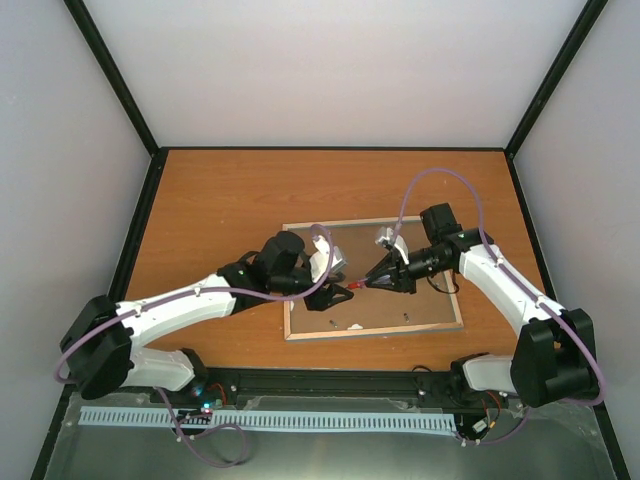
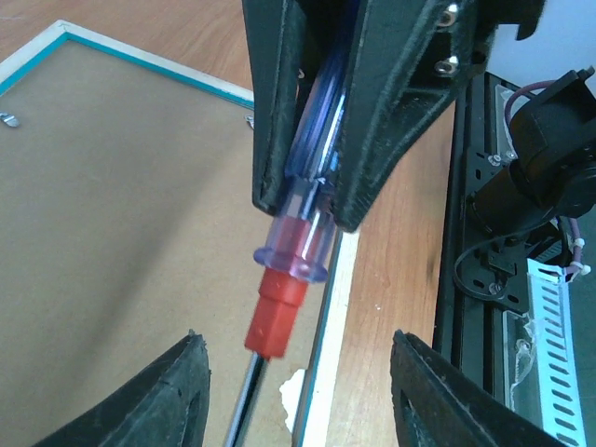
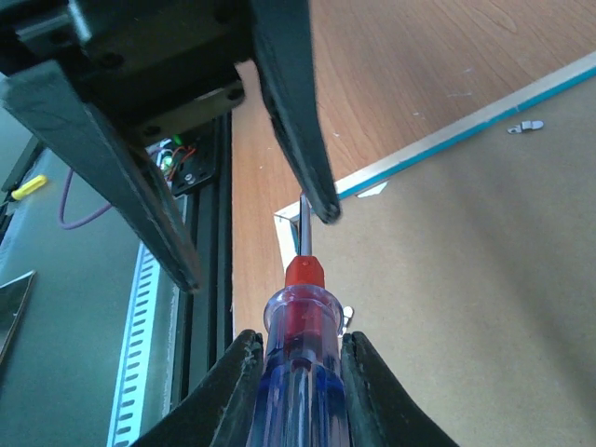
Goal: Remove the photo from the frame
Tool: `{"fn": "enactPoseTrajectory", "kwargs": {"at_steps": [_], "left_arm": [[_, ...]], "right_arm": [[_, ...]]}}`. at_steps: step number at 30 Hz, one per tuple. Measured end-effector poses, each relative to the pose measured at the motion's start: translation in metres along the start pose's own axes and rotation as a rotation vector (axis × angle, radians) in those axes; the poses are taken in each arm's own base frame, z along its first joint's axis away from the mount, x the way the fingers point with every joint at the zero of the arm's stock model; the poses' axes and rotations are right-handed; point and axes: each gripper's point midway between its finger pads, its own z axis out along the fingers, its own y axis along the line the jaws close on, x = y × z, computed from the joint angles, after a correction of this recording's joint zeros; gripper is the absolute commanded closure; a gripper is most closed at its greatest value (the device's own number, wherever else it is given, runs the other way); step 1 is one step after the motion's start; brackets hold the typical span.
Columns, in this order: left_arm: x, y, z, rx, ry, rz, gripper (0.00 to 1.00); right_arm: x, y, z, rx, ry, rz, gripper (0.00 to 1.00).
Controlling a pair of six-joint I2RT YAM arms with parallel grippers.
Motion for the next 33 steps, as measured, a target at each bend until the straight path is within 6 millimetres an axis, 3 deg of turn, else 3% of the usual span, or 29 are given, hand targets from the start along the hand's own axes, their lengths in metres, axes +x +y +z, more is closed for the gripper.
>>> {"fn": "enactPoseTrajectory", "kwargs": {"at_steps": [9, 17, 23, 29, 33], "left_arm": [[0.000, 0.006, 0.018, 0.012, 0.042, 0.032, 0.58], [0.004, 0.003, 0.027, 0.051, 0.075, 0.051, 0.81], [0.003, 0.001, 0.027, 0.060, 0.072, 0.069, 0.92], [0.003, 0.002, 0.017, 0.019, 0.047, 0.043, 0.94], [0.023, 0.010, 0.005, -0.059, 0.051, -0.037, 0.97]], "right_arm": [[-0.003, 0.008, -0.001, -0.035, -0.011, -0.022, 0.87], [-0.002, 0.009, -0.001, -0.044, -0.011, -0.024, 0.86], [-0.004, 0.007, -0.001, -0.046, -0.011, -0.016, 0.55], [-0.011, 0.003, -0.004, -0.014, -0.010, -0.028, 0.38], [-0.014, 0.002, -0.007, 0.022, -0.010, -0.043, 0.32]]}}
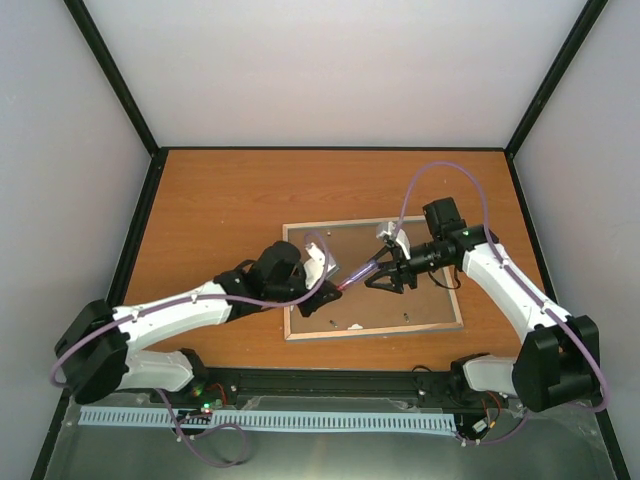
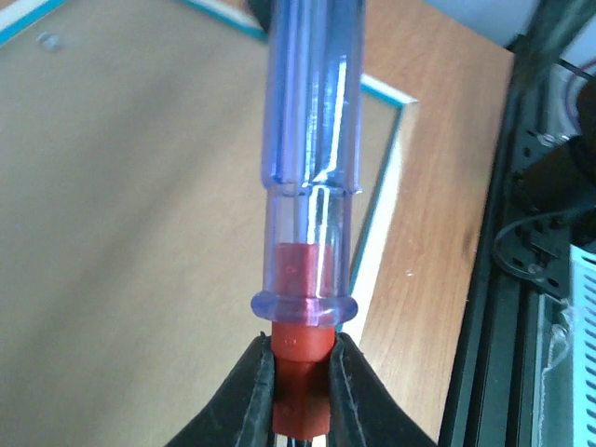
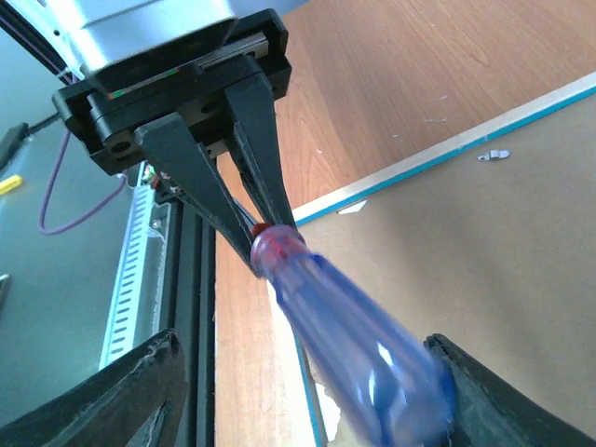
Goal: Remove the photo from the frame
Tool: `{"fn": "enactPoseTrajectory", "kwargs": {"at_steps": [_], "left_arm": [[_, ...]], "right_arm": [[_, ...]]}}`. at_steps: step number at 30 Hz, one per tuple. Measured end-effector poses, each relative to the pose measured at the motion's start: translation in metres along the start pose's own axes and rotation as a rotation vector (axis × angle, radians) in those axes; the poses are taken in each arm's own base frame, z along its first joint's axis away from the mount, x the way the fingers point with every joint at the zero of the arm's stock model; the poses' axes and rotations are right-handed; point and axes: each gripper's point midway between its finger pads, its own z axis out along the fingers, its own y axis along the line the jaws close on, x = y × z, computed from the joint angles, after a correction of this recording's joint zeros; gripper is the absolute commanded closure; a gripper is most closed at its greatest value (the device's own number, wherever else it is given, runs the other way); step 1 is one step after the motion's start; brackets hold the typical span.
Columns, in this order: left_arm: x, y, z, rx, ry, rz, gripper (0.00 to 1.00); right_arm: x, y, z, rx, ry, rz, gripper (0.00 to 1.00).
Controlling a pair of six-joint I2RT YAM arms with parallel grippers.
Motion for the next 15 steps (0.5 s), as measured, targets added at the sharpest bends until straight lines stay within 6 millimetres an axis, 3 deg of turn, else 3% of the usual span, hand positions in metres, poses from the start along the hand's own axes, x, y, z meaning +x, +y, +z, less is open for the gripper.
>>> {"fn": "enactPoseTrajectory", "kwargs": {"at_steps": [6, 15], "left_arm": [[0.032, 0.026, -0.025, -0.201, -0.010, -0.250, 0.99], [0.118, 0.108, -0.094, -0.652, -0.055, -0.864, 0.99]], "right_arm": [[-0.003, -0.005, -0.003, 0.048, 0.002, -0.025, 0.31], [-0.003, -0.008, -0.003, 0.067, 0.010, -0.021, 0.30]]}}
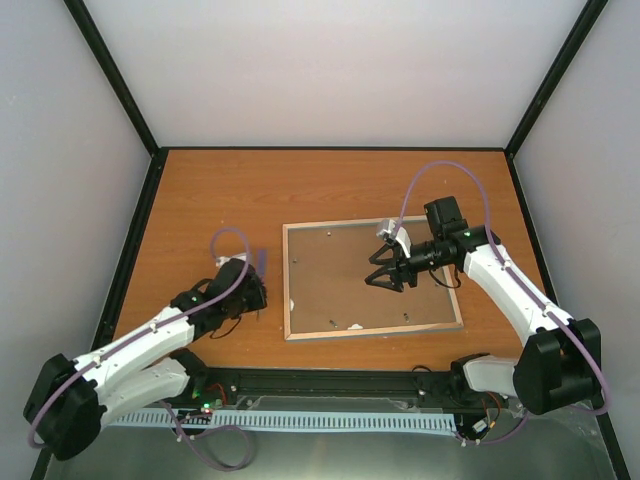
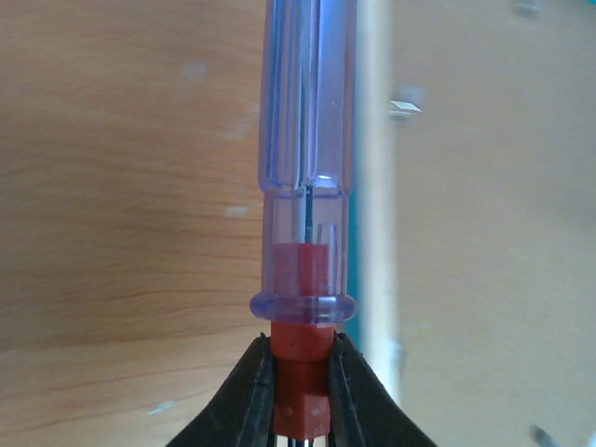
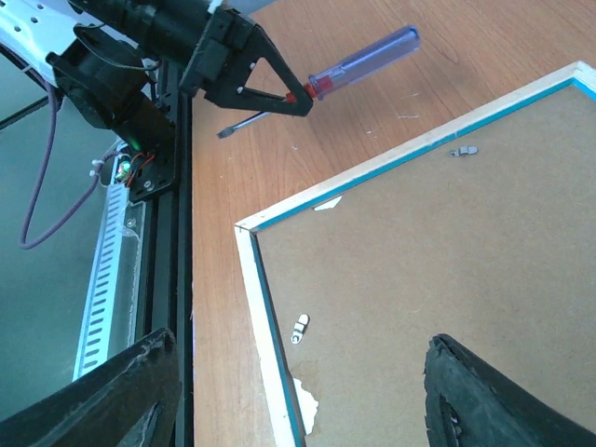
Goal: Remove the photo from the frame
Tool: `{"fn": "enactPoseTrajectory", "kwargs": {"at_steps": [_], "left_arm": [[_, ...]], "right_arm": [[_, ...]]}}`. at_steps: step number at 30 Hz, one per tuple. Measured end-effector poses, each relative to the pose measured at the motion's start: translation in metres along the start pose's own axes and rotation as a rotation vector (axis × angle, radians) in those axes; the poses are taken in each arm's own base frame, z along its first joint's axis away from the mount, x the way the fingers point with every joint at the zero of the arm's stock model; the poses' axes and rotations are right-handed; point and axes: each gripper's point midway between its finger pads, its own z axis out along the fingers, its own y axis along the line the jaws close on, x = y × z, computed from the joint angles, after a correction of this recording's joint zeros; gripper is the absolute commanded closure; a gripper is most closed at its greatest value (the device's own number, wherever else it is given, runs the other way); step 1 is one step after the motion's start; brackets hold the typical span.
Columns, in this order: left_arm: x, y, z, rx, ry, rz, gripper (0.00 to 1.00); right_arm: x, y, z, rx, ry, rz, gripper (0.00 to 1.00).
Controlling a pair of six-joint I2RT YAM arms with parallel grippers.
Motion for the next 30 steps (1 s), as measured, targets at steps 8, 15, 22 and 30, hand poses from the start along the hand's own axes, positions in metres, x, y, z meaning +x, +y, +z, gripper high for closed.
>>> {"fn": "enactPoseTrajectory", "kwargs": {"at_steps": [8, 15, 22, 30], "left_arm": [[0.002, 0.077, -0.001, -0.278, -0.040, -0.264, 0.99], [0.023, 0.128, 0.000, -0.565, -0.008, -0.390, 0.99], [0.029, 0.146, -0.006, -0.691, -0.026, -0.465, 0.52], [0.029, 0.146, -0.007, -0.690, -0.042, -0.494, 0.49]], "right_arm": [[0.000, 0.000, 0.000, 0.002, 0.002, 0.000, 0.30], [0.001, -0.001, 0.000, 0.008, 0.006, 0.000, 0.30], [0.002, -0.002, 0.000, 0.010, 0.009, -0.001, 0.31], [0.002, -0.002, 0.000, 0.010, 0.009, -0.006, 0.31]]}}
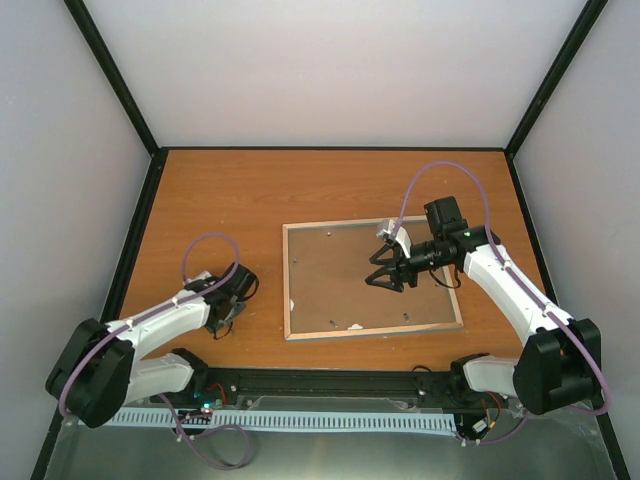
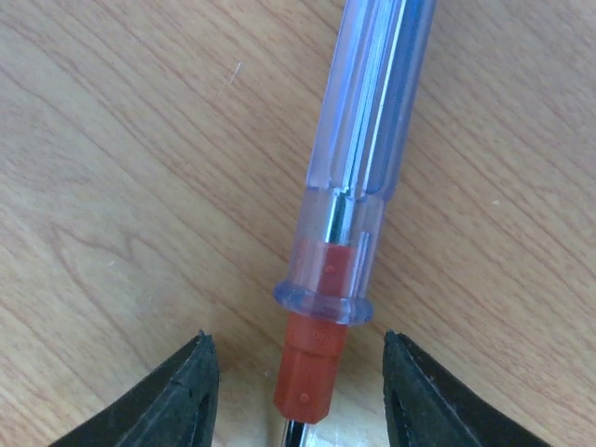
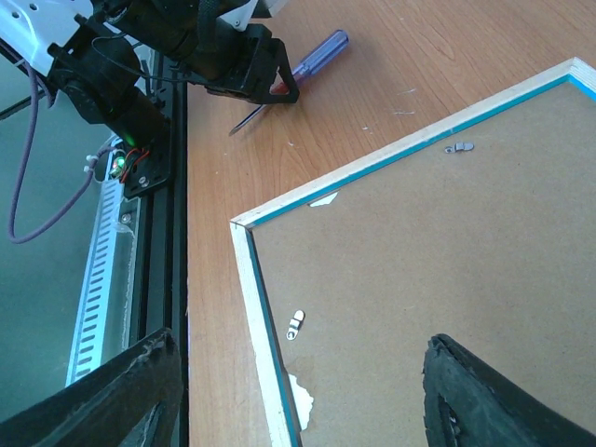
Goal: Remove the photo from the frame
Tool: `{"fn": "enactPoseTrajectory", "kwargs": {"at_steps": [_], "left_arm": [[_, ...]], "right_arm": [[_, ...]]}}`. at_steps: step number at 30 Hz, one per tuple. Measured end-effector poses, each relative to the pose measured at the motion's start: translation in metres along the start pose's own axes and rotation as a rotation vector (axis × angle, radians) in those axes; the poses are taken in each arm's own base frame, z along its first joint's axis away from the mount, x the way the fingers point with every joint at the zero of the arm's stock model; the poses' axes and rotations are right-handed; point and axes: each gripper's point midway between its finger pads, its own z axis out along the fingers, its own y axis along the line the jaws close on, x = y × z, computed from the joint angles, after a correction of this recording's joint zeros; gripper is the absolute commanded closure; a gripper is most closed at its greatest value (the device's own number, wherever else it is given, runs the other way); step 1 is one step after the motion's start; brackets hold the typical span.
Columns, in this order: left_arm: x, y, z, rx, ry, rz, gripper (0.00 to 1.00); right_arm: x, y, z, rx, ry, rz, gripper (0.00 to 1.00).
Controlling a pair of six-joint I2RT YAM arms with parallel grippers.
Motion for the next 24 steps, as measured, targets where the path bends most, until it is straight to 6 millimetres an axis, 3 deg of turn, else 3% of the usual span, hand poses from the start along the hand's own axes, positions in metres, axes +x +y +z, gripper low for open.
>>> {"fn": "enactPoseTrajectory", "kwargs": {"at_steps": [9, 12, 18, 21, 24], "left_arm": [[-0.007, -0.003, -0.016, 0.048, -0.008, -0.016, 0.33], [-0.023, -0.023, -0.043, 0.145, -0.029, -0.019, 0.31], [-0.070, -0.070, -0.117, 0.417, -0.155, 0.022, 0.27], [-0.073, -0.085, -0.131, 0.525, -0.194, 0.104, 0.25], [-0.059, -0.104, -0.132, 0.662, -0.197, 0.226, 0.26]], "right_arm": [[0.007, -0.010, 0.000, 0.058, 0.041, -0.006, 0.35], [0.016, -0.015, -0.001, 0.094, 0.088, -0.021, 0.36], [0.042, -0.015, 0.003, 0.152, 0.241, -0.114, 0.38], [0.063, -0.004, 0.013, 0.150, 0.344, -0.202, 0.38], [0.095, 0.007, 0.025, 0.135, 0.465, -0.276, 0.40]]}}
